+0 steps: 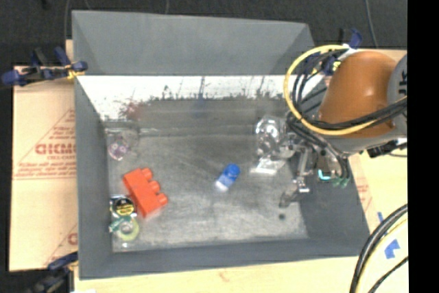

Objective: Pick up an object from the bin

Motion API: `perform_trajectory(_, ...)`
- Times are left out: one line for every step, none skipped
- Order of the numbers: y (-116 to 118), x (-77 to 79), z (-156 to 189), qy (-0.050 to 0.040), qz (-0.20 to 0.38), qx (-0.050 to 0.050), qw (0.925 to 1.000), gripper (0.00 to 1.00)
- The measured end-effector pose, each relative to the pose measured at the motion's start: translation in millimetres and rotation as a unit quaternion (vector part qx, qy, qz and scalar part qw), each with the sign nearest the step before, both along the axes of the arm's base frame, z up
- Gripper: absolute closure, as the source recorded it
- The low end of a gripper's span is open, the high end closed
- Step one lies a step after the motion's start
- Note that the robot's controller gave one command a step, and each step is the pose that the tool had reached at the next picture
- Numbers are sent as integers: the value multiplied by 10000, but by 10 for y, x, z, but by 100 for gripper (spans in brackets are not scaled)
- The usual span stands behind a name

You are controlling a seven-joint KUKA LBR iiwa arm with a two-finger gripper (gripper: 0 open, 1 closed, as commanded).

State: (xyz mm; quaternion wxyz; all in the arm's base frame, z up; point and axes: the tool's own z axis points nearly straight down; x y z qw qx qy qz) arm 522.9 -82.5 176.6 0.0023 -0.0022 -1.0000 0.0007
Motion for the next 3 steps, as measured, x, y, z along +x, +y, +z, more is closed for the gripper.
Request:
perform_trajectory(63,1023,-945,-69,-266,5,9996,0)
perform_trajectory(821,1274,-986,-77,-471,-28,9989,0)
perform_trajectory(1205,821,-907,-36,374,8,9993,0)
